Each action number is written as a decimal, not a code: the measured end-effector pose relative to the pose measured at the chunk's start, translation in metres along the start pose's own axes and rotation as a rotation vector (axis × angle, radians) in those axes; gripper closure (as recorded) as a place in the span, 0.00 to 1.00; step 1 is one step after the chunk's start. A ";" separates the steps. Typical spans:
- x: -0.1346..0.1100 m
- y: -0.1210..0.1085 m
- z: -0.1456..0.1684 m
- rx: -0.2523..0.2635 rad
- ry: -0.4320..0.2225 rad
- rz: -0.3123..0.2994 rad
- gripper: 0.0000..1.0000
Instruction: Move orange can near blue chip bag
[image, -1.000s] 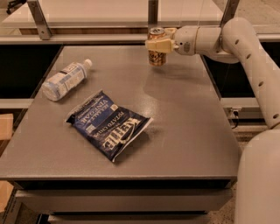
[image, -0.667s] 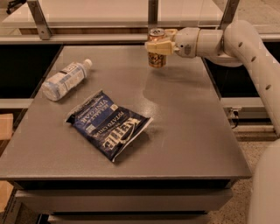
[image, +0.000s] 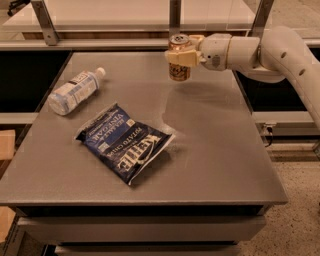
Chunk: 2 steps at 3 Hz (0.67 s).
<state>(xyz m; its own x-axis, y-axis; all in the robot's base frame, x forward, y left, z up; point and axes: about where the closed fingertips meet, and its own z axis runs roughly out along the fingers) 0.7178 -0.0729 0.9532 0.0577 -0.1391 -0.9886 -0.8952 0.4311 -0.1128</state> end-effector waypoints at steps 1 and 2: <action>-0.009 0.010 -0.006 0.018 0.026 -0.014 1.00; -0.019 0.026 -0.013 0.040 0.042 -0.030 1.00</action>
Offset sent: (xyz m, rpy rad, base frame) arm -0.0533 -0.0013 0.0265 -0.0763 -0.0232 -0.0777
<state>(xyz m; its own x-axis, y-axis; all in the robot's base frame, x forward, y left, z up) 0.6877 -0.0704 0.9705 0.0650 -0.1897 -0.9797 -0.8751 0.4610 -0.1473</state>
